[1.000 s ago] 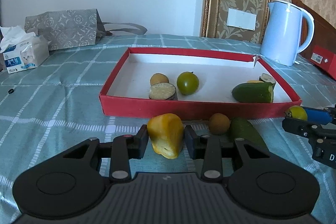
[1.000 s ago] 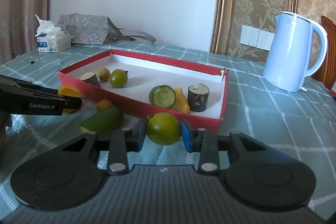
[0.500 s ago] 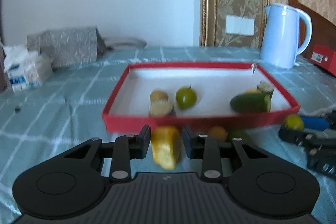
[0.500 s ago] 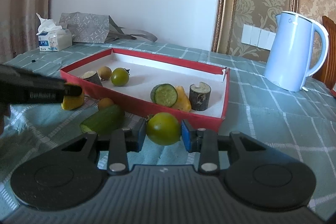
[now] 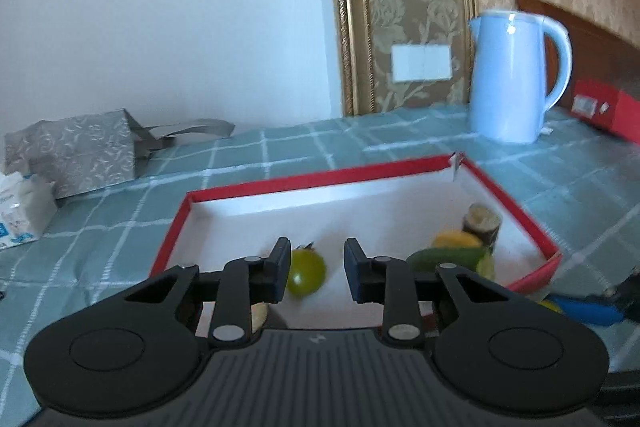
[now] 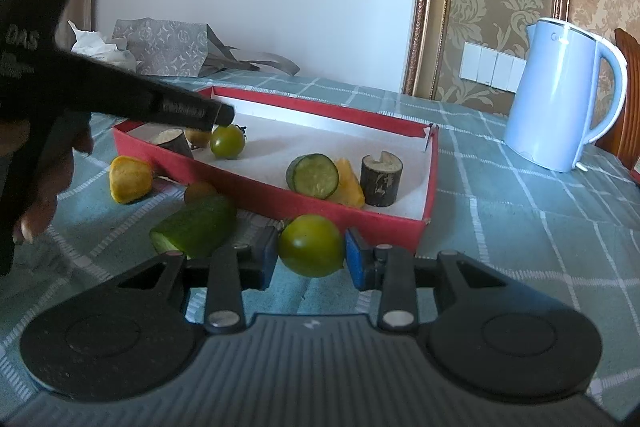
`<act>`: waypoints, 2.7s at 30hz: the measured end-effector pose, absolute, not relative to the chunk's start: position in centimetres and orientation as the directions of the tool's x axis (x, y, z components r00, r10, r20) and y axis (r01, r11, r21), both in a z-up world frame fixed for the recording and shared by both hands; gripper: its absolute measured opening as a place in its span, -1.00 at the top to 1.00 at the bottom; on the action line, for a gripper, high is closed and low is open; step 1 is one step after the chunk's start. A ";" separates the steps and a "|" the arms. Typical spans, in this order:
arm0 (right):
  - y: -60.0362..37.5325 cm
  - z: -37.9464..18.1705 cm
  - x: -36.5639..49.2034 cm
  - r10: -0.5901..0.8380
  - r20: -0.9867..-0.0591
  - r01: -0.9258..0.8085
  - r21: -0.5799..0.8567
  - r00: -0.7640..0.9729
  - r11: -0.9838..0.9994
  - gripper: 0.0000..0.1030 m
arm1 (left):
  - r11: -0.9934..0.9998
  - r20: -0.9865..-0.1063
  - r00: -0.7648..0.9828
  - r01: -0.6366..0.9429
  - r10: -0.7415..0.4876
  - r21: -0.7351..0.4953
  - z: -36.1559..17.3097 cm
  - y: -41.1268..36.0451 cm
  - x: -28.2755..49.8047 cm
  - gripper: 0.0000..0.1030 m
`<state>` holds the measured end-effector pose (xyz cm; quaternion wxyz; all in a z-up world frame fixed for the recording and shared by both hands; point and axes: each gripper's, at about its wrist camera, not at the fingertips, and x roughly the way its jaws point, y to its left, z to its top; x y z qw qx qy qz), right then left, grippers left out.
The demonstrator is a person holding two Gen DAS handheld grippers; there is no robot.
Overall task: Organize fruits
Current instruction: 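Lift the mango piece into the red tray and open the left gripper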
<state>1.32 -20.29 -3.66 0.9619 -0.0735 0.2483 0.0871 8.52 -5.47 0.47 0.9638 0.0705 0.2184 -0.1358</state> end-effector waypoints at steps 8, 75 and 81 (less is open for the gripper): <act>-20.2 -3.6 1.2 0.162 -0.493 -0.232 -0.085 0.855 0.969 0.35 | 0.972 -0.470 0.853 0.228 -0.227 -0.056 1.7 1.5 6.1 -0.05; -20.1 -4.1 2.0 0.169 -0.542 -0.250 -0.078 0.823 0.965 0.35 | 0.969 -0.570 0.815 0.211 -0.103 0.127 -2.7 -8.2 17.6 -0.16; -20.1 -4.2 2.3 0.169 -0.548 -0.252 -0.078 0.819 0.965 0.35 | 0.982 -0.484 0.871 0.152 -0.082 0.109 -1.3 -6.4 14.9 -0.61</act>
